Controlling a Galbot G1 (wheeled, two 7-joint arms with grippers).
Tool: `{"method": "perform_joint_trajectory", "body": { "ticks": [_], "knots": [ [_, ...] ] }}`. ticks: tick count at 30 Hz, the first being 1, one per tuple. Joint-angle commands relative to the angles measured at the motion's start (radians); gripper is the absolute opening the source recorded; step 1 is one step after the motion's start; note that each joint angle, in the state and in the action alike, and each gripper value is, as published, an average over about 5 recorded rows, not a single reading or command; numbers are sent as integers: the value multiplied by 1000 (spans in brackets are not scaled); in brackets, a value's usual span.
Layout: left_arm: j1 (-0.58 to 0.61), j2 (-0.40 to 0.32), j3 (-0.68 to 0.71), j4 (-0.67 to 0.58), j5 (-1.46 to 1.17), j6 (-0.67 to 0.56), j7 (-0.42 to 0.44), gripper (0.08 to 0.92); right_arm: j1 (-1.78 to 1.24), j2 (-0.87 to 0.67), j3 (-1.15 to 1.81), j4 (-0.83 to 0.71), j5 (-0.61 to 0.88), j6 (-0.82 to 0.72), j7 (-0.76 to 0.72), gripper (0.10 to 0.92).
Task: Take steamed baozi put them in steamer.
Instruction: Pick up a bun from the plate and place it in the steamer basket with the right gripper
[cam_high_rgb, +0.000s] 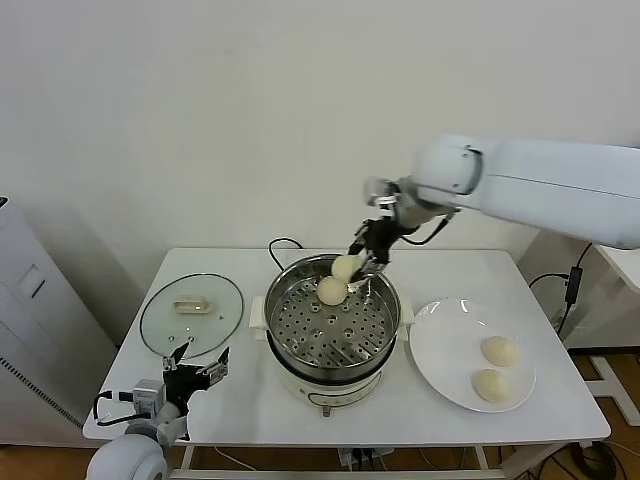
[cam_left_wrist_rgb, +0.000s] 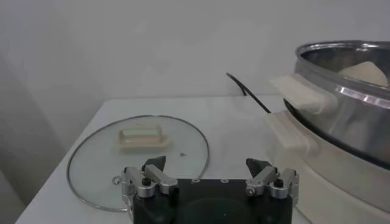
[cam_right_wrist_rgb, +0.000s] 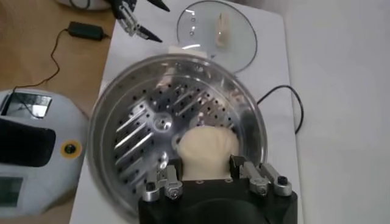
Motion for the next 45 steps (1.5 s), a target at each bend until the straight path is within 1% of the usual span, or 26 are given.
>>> {"method": "perform_joint_trajectory", "body": {
  "ticks": [1,14,31,33,37,42,45],
  "knots": [
    [1,8,-9,6,-7,-2,1,823,-89,145,4,-26,47,-81,106,484],
    [-1,8,-14,11,-12,-4,1,823,-203,184,10,-53,49,-119,190,484],
    [3,9,-23,14,-19,-8,3,823,-305,238,53,-129,31,-128,248,487],
    [3,9,-23,14,-20,-9,3,823,-309,243,56,-136,28,-130,251,505],
    [4,9,-24,15,-25,-9,3,823,-309,246,65,-137,32,-135,253,577],
    [2,11,-28,13,-29,-9,3,823,-278,236,80,-130,65,-144,245,710],
    [2,13,-30,8,-31,-7,2,823,-222,205,78,-113,85,-143,207,785]
  ]
}}
